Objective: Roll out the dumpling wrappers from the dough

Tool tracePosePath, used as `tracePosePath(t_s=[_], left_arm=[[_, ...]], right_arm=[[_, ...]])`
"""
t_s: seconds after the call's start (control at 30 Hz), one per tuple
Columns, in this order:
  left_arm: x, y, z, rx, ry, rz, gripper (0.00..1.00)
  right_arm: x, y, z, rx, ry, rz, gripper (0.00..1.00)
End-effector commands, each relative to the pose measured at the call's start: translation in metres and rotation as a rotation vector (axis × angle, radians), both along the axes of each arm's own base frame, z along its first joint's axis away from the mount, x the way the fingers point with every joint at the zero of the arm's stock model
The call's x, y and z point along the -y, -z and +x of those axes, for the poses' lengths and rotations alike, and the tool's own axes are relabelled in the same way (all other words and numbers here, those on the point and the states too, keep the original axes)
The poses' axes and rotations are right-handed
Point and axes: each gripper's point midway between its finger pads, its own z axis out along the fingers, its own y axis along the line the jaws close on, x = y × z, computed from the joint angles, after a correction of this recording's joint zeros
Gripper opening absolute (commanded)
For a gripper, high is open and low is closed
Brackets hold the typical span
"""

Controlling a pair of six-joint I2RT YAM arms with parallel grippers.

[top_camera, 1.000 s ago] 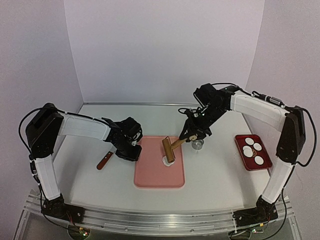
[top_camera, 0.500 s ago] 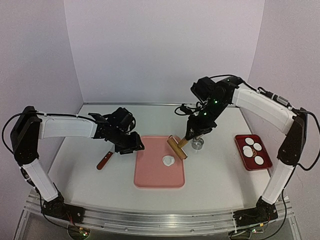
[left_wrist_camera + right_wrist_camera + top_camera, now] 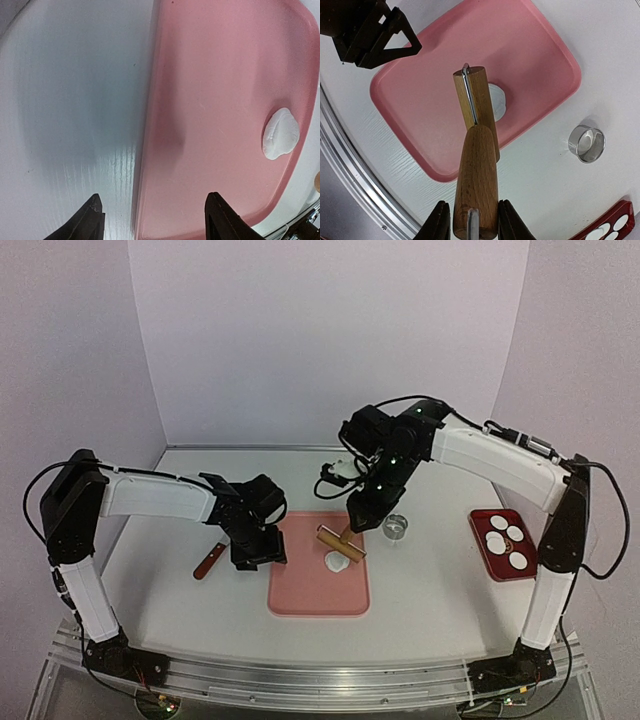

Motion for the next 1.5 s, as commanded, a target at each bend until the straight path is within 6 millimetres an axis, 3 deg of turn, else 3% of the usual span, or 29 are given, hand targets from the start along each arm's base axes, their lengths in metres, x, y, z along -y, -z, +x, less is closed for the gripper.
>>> tracePosePath(t_s=[0.0,0.33,0.77,0.93,1.13,1.33,1.47], left_arm=[[-0.002,0.001,-0.002,0.007,-0.012,0.022,0.58],[-0.003,0.011,-0.006,0.001,-0.004,0.008,0.47],[0.002,0.033,-0.008,-0.026,-0.019,-0.016,0.33],[-0.004,0.041,-0.008,-0.038,-0.016,0.037,0.23],[-0.011,0.047,0.0,-0.004,-0.014,0.098,0.04],[-0.018,0.042,0.013,0.09,0.048,0.149,0.0],[-0.014,0.035,0.017,0.162,0.11,0.115,0.0]], right_arm=[[-0.011,-0.006,0.013,0.109,-0.028,-0.047,0.0],[-0.012,0.021,0.025,0.183,-0.042,-0.239,0.0],[-0.022,0.051,0.017,0.158,-0.068,-0.311,0.0],[-0.021,0.046,0.02,0.182,-0.033,-0.309,0.0],[-0.012,0.007,0.039,0.325,0.057,-0.301,0.0],[-0.008,-0.015,0.024,0.306,0.029,-0.232,0.0],[-0.001,-0.014,0.008,0.268,-0.012,-0.226,0.0]])
